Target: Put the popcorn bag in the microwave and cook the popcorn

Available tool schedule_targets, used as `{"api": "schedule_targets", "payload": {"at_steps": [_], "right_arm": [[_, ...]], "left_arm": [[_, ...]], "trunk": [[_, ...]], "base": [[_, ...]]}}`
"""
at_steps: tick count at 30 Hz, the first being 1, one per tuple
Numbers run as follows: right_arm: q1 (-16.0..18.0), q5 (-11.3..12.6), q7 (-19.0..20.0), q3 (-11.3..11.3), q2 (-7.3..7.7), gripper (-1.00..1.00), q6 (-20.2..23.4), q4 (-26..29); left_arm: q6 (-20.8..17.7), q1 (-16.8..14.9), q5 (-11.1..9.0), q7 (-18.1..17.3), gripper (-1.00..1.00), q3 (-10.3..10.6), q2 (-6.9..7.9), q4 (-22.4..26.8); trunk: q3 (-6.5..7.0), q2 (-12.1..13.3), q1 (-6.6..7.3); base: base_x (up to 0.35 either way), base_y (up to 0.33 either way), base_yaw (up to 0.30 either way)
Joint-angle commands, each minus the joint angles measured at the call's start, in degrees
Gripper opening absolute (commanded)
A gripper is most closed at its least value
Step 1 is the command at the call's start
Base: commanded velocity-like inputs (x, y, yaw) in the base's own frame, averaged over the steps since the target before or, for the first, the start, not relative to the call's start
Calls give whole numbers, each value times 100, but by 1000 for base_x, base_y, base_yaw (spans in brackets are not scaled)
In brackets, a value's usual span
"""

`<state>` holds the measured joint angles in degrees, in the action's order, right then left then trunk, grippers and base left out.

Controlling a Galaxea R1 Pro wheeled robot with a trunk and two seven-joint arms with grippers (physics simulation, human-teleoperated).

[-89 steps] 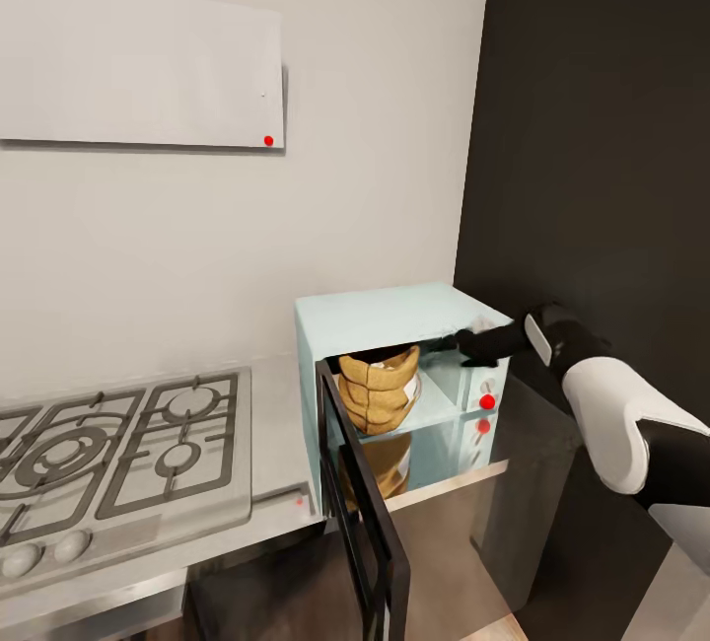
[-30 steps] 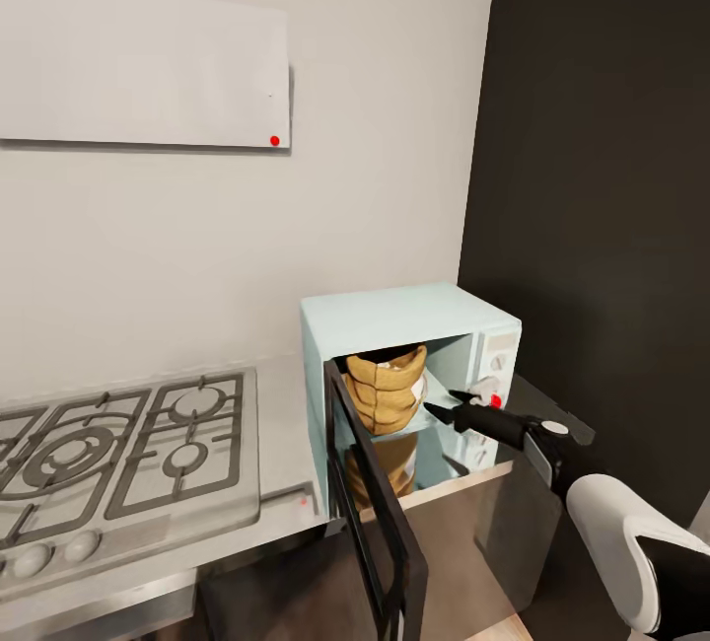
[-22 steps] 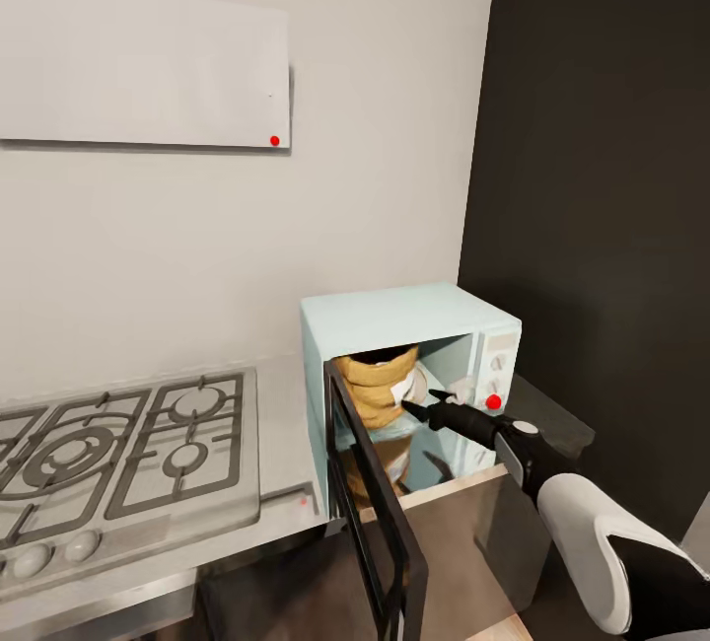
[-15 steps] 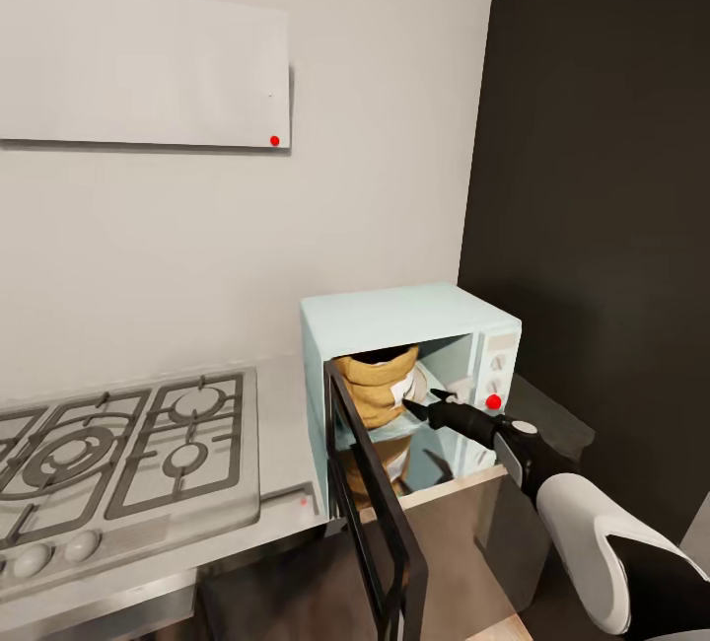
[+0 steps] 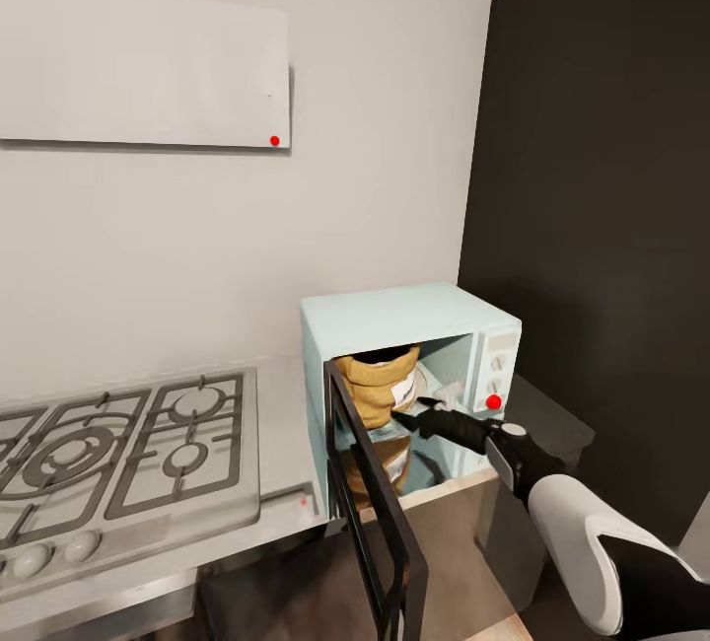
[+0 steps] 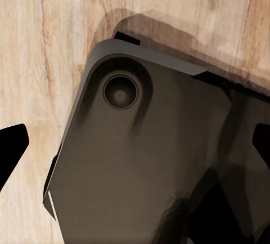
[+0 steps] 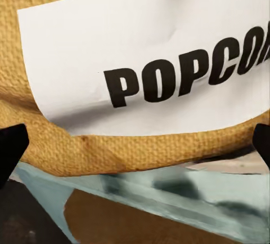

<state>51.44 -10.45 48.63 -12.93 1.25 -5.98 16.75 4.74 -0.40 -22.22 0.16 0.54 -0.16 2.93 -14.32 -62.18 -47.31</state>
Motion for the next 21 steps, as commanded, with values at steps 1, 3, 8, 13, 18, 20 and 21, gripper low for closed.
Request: {"api": "schedule_targets", "payload": {"at_steps": [1, 3, 8, 13, 18, 20, 21], "right_arm": [[6, -49, -241, -41, -67, 100, -43, -5], [6, -23, -711, -42, -149, 100, -43, -5], [6, 6, -1526, -64, -307, 100, -44, -5], [6, 17, -1944, -89, -344, 100, -79, -2], [6, 12, -2098, -189, -342, 100, -103, 15], [6, 5, -1949, -196, -343, 100, -103, 3], [6, 2, -1721, -193, -344, 100, -99, -2]], "left_arm": [[19, -4, -28, 2, 100, 8, -1, -5], [19, -4, -28, 2, 100, 8, -1, -4], [19, -4, -28, 2, 100, 7, -1, -3], [19, -4, -26, 2, 100, 5, -1, -3], [19, -4, -27, 2, 100, 6, -1, -3], [19, -4, -28, 2, 100, 4, -1, -3], [19, -4, -28, 2, 100, 6, -1, -3]], "trunk": [[-8, -5, 0], [-8, -5, 0], [-8, -5, 0], [-8, -5, 0], [-8, -5, 0], [-8, -5, 0], [-8, -5, 0]], "base": [[0, 0, 0], [0, 0, 0], [0, 0, 0], [0, 0, 0], [0, 0, 0], [0, 0, 0], [0, 0, 0]]}}
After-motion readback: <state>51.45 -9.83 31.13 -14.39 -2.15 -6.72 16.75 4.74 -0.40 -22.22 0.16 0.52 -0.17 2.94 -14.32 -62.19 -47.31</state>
